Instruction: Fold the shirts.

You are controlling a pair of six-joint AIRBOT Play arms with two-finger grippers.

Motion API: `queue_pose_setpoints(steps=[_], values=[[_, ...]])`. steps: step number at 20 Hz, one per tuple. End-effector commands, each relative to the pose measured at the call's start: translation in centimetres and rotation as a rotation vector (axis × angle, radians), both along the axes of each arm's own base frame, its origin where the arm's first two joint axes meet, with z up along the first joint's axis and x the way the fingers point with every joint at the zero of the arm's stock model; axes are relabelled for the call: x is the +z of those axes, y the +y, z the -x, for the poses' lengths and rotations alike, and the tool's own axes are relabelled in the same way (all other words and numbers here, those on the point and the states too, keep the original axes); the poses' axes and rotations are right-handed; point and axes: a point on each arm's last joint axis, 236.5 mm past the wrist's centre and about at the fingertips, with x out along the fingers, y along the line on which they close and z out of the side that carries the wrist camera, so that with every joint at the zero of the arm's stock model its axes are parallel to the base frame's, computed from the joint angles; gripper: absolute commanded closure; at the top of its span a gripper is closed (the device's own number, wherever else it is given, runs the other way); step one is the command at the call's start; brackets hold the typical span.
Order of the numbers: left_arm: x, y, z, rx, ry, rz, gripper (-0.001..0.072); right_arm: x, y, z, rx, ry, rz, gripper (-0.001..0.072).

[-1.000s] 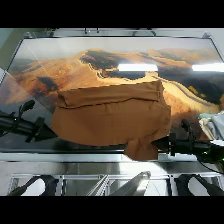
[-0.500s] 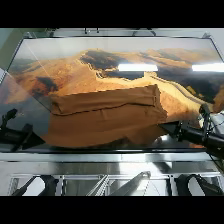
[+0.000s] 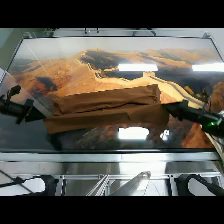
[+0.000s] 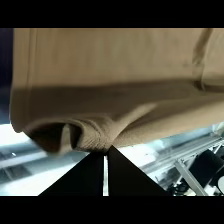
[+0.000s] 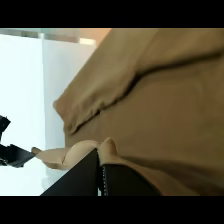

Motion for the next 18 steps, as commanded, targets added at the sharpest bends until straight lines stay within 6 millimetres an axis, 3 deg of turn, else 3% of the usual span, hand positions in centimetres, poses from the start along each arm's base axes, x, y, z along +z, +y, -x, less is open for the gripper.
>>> queue_pose_setpoints(steps=[1,4,7,10,13,14,15,16,17,18], values=[[-1.1,0.1,-4.3,-0.034,-0.003,-0.008,0.0692,-1.4,1.1,-6.1,0.037,-0.064,0.085,0.0696],[-2.4,0.2,-7.3,-0.055,-0.004,-0.014,0.0692,-2.4,1.9,-10.6,0.054,-0.087,0.130,0.0696],[-4.0,-0.4,-9.4,-0.090,0.014,-0.007,0.0692,-3.5,2.4,-13.5,0.072,-0.099,0.143,0.0695],[-5.8,-1.3,-10.6,-0.135,0.049,0.008,0.0694,-5.3,2.9,-14.8,0.097,-0.096,0.153,0.0695],[-6.8,-1.6,-11.2,-0.150,0.089,0.021,0.0698,-7.6,3.3,-14.0,0.135,-0.052,0.177,0.0695],[-6.7,-1.5,-11.4,-0.148,0.097,0.021,0.0638,-8.5,3.2,-13.3,0.165,-0.025,0.211,0.0695],[-6.4,-1.2,-11.6,-0.140,0.100,0.018,0.0498,-9.3,2.8,-12.6,0.187,0.004,0.243,0.0693],[-5.9,-0.8,-11.9,-0.133,0.091,0.016,0.0472,-9.9,2.1,-12.2,0.199,0.030,0.271,0.0607],[-5.2,-0.5,-12.1,-0.136,0.080,0.014,0.0472,-10.0,1.5,-11.9,0.219,0.032,0.299,0.0431],[-4.3,-0.1,-12.2,-0.136,0.080,0.012,0.0472,-9.8,0.8,-11.6,0.238,0.035,0.309,0.0327]])
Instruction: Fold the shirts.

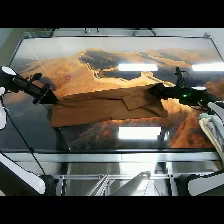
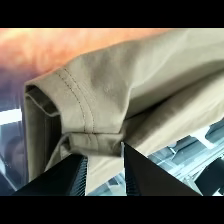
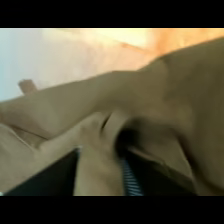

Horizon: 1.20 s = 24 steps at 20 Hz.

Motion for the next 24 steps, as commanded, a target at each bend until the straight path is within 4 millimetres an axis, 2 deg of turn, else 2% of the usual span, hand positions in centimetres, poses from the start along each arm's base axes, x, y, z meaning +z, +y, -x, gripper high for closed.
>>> queue_pose_setpoints(steps=[1,2,3,4,6,7,8,10,14,16,18,19,20,21,24], values=[[2.2,1.1,-0.3,0.006,0.015,0.001,0.0473,-0.7,-2.2,1.4,0.061,0.055,0.075,0.0315],[3.3,1.7,-0.3,0.015,0.017,-0.004,0.0473,-0.1,-3.4,1.4,0.059,0.069,0.082,0.0288],[4.2,2.3,-0.6,0.034,0.012,-0.014,0.0473,0.2,-5.0,1.2,0.034,0.091,0.106,0.0109],[5.2,3.0,-1.2,0.063,-0.004,-0.029,0.0473,0.1,-6.6,0.9,0.007,0.113,0.136,0.0047],[6.9,3.7,-2.3,0.107,-0.052,-0.044,0.0473,-0.1,-9.3,0.6,-0.029,0.131,0.192,0.0047],[7.3,3.7,-2.5,0.117,-0.073,-0.053,0.0474,-0.4,-9.9,0.8,-0.032,0.139,0.207,0.0047],[7.4,3.2,-2.6,0.130,-0.090,-0.058,0.0473,-0.7,-10.2,1.1,-0.028,0.153,0.214,0.0047],[7.1,1.7,-2.6,0.120,-0.113,-0.062,0.0474,-1.7,-9.4,1.9,0.010,0.186,0.208,0.0047],[5.5,-3.9,-1.2,-0.019,-0.103,-0.039,0.0475,-4.4,-5.4,3.7,0.124,0.267,0.169,0.0047],[4.5,-7.5,-0.6,-0.107,-0.110,-0.031,0.0475,-5.0,-3.3,4.2,0.166,0.285,0.154,0.0142],[3.5,-11.2,-0.7,-0.169,-0.140,-0.036,0.0475,-4.9,-1.3,4.4,0.206,0.276,0.161,0.0148],[3.2,-13.1,-1.0,-0.194,-0.170,-0.043,0.0475,-4.9,-0.4,4.6,0.226,0.274,0.163,0.0239],[2.8,-15.4,-1.3,-0.225,-0.208,-0.048,0.0476,-4.9,0.4,4.8,0.245,0.273,0.165,0.0489],[2.6,-17.5,-1.5,-0.250,-0.242,-0.055,0.0476,-4.7,1.1,4.9,0.257,0.271,0.159,0.0696],[1.3,-24.1,-2.0,-0.343,-0.337,-0.058,0.0496,-3.2,1.9,4.6,0.248,0.262,0.095,0.0697]])
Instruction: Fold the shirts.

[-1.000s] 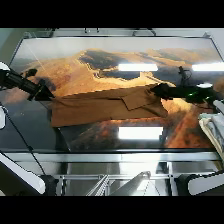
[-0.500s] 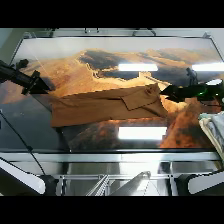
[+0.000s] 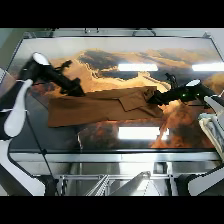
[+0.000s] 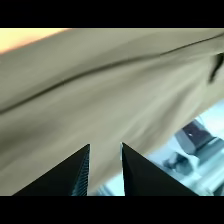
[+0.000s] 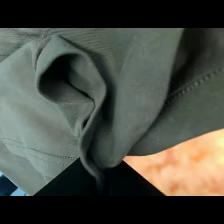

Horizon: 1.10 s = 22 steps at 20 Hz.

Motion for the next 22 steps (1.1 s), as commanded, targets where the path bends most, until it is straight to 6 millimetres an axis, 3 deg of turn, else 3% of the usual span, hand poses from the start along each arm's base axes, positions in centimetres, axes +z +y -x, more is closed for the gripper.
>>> queue_pose_setpoints(steps=[1,4,6,10,13,15,17,19,22], values=[[-2.0,-7.8,-0.4,-0.109,-0.110,-0.002,0.0496,2.3,1.0,0.1,0.000,-0.001,-0.070,0.0697],[-5.0,-12.6,1.8,-0.234,-0.056,-0.004,0.0500,6.8,-1.0,0.9,0.006,-0.033,-0.110,0.0697],[-6.6,-14.9,3.6,-0.318,-0.011,-0.007,0.0705,10.4,-2.4,1.0,-0.006,-0.096,-0.110,0.0697],[-7.6,-18.4,4.5,-0.355,-0.009,-0.003,0.0699,16.6,-4.4,1.6,-0.030,-0.230,-0.082,0.0697],[-6.7,-20.7,5.2,-0.353,-0.010,0.061,0.0692,18.7,-3.1,2.9,0.009,-0.242,-0.111,0.0697],[-2.8,-23.1,5.4,-0.333,0.003,0.254,0.0692,20.1,-0.9,2.9,0.030,-0.255,-0.184,0.0697],[4.6,-24.2,4.5,-0.317,-0.044,0.507,0.0691,21.4,1.6,2.9,0.053,-0.271,-0.244,0.0697],[12.8,-22.3,2.5,-0.257,-0.103,0.707,0.0691,21.7,4.3,2.9,0.078,-0.283,-0.260,0.0697],[23.1,-15.5,0.2,-0.197,-0.237,0.895,0.0691,21.5,10.1,2.9,0.095,-0.286,-0.249,0.0697]])
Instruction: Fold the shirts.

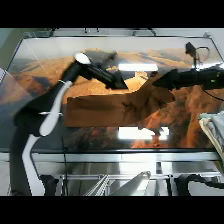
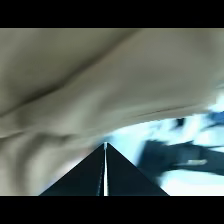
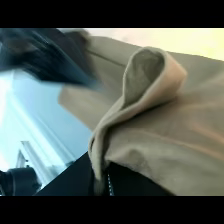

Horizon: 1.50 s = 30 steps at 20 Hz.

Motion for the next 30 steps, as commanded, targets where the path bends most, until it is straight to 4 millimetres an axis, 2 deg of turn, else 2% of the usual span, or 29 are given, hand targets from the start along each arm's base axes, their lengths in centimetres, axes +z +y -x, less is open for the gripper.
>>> queue_pose_setpoints(steps=[1,3,5,8,9,10,11,12,13,15,16,18,20,22,24,27,30], values=[[12.7,7.1,-1.7,0.074,-0.115,0.293,0.0691,0.4,7.3,0.1,0.015,-0.030,-0.012,0.0697],[15.8,12.0,-2.7,0.157,-0.197,0.302,0.0692,-0.2,13.8,0.8,0.027,-0.077,0.004,0.0697],[17.4,16.1,-3.2,0.234,-0.270,0.297,0.0692,-2.8,20.4,2.1,0.067,-0.073,0.054,0.0697],[17.1,20.1,-3.3,0.318,-0.284,0.284,0.0692,-8.9,29.9,5.2,0.232,0.015,0.132,0.0695],[16.4,20.8,-3.2,0.335,-0.259,0.281,0.0692,-10.2,32.6,6.4,0.306,0.028,0.133,0.0636],[15.7,21.2,-3.0,0.342,-0.231,0.281,0.0692,-11.0,34.5,7.8,0.389,0.047,0.129,0.0395],[14.9,21.5,-2.9,0.341,-0.214,0.281,0.0692,-11.5,35.7,9.1,0.457,0.078,0.127,0.0406],[14.0,21.5,-2.6,0.329,-0.200,0.282,0.0692,-11.4,36.0,10.1,0.509,0.110,0.129,0.0474],[13.2,21.4,-2.4,0.326,-0.177,0.286,0.0692,-10.9,35.7,11.0,0.556,0.124,0.133,0.0492],[12.0,21.4,-2.1,0.322,-0.156,0.287,0.0692,-8.7,34.2,12.1,0.619,0.129,0.136,0.0494],[11.7,21.3,-2.0,0.321,-0.149,0.288,0.0692,-7.3,33.0,12.3,0.646,0.126,0.141,0.0553],[11.4,21.2,-1.8,0.311,-0.158,0.289,0.0692,-5.4,29.1,11.4,0.665,0.096,0.227,0.0581],[11.6,21.2,-1.3,0.289,-0.157,0.295,0.0692,-5.7,23.3,8.4,0.574,0.095,0.427,0.0580],[11.6,21.1,-0.4,0.251,-0.148,0.300,0.0692,-5.5,16.4,4.8,0.429,0.114,0.603,0.0578],[11.7,21.2,0.4,0.221,-0.142,0.304,0.0692,-5.3,10.6,2.6,0.300,0.166,0.695,0.0577],[11.7,21.7,0.9,0.199,-0.148,0.308,0.0693,-6.4,3.1,1.9,0.159,0.290,0.744,0.0577],[11.6,22.1,1.6,0.170,-0.159,0.307,0.0694,-9.6,-2.6,3.6,0.024,0.404,0.725,0.0578]])
